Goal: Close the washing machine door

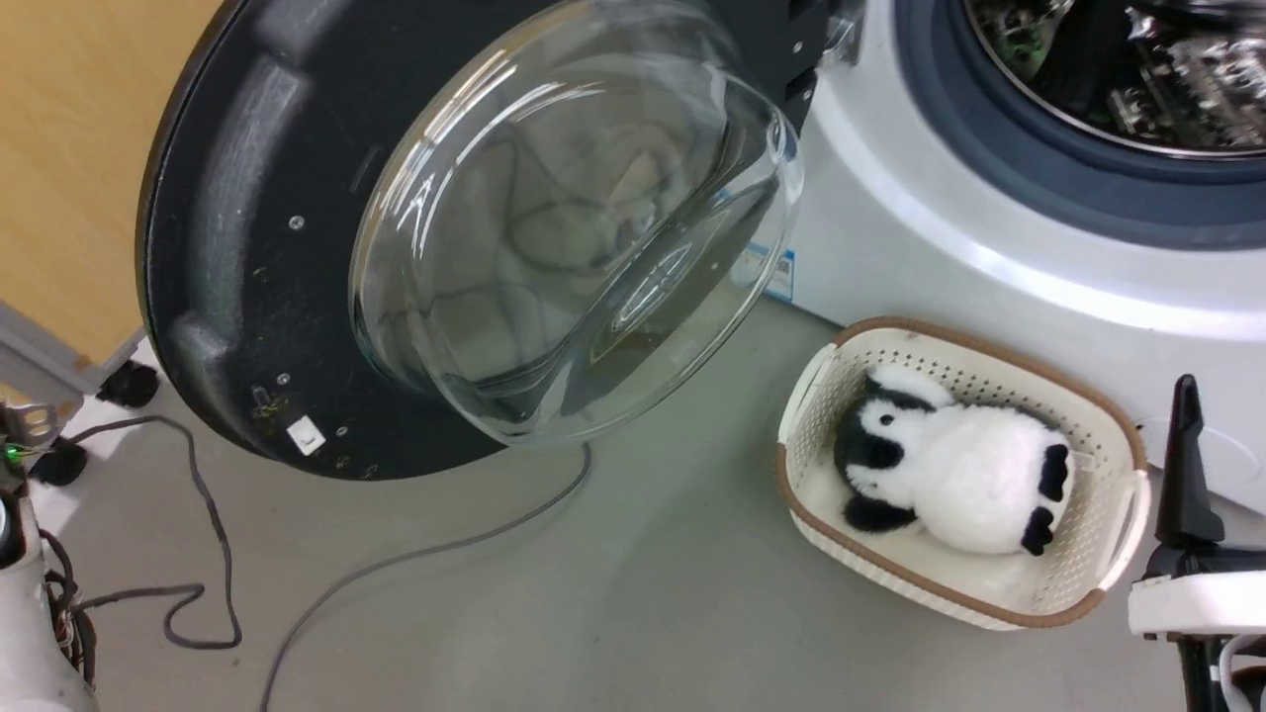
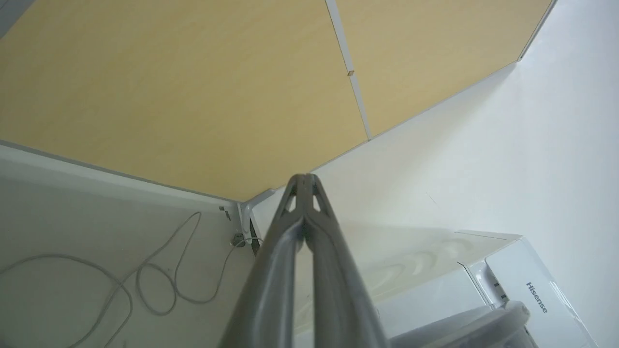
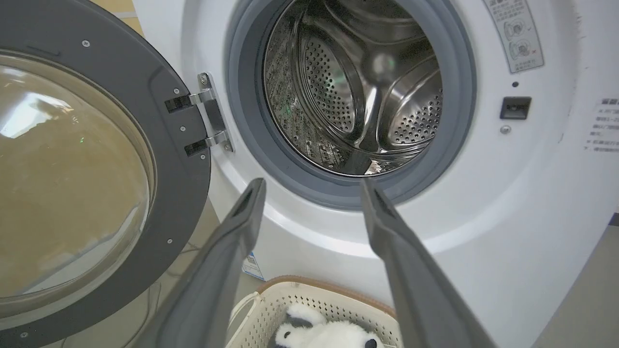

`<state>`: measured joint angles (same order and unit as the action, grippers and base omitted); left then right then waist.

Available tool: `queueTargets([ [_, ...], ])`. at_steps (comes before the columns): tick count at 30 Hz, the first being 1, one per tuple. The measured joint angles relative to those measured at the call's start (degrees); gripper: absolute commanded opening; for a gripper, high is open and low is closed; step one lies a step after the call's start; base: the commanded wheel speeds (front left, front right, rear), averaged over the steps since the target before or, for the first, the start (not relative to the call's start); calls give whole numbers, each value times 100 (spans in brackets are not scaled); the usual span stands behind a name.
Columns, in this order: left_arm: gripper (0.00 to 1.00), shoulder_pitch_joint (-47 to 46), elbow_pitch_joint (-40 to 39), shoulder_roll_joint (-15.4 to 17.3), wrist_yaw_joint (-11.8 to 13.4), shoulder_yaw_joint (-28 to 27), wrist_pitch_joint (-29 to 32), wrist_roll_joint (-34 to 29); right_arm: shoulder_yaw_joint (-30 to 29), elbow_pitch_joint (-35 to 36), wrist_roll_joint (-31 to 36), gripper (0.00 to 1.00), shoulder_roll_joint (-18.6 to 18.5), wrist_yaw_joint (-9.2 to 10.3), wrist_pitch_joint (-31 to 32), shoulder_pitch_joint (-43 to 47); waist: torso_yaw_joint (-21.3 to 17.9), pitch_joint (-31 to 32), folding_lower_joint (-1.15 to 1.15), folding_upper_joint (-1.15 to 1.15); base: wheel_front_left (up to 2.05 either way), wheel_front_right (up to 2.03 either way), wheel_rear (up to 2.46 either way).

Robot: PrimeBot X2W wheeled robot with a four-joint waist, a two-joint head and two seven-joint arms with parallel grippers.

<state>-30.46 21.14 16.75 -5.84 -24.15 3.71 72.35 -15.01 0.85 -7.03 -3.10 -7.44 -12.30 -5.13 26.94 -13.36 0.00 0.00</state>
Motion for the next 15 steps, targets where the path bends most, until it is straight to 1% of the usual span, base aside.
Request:
queueTargets([
  [8, 0, -127, 456, -14, -41, 190, 915, 899, -119, 45, 0, 100, 0, 0, -96, -52, 144, -218, 0, 0, 0, 0, 0],
  [15, 0, -127, 548, -160, -91, 312, 1617, 1529, -247, 80, 0, 100, 1, 0, -175, -135, 312, -358, 0, 0, 0, 0, 0],
])
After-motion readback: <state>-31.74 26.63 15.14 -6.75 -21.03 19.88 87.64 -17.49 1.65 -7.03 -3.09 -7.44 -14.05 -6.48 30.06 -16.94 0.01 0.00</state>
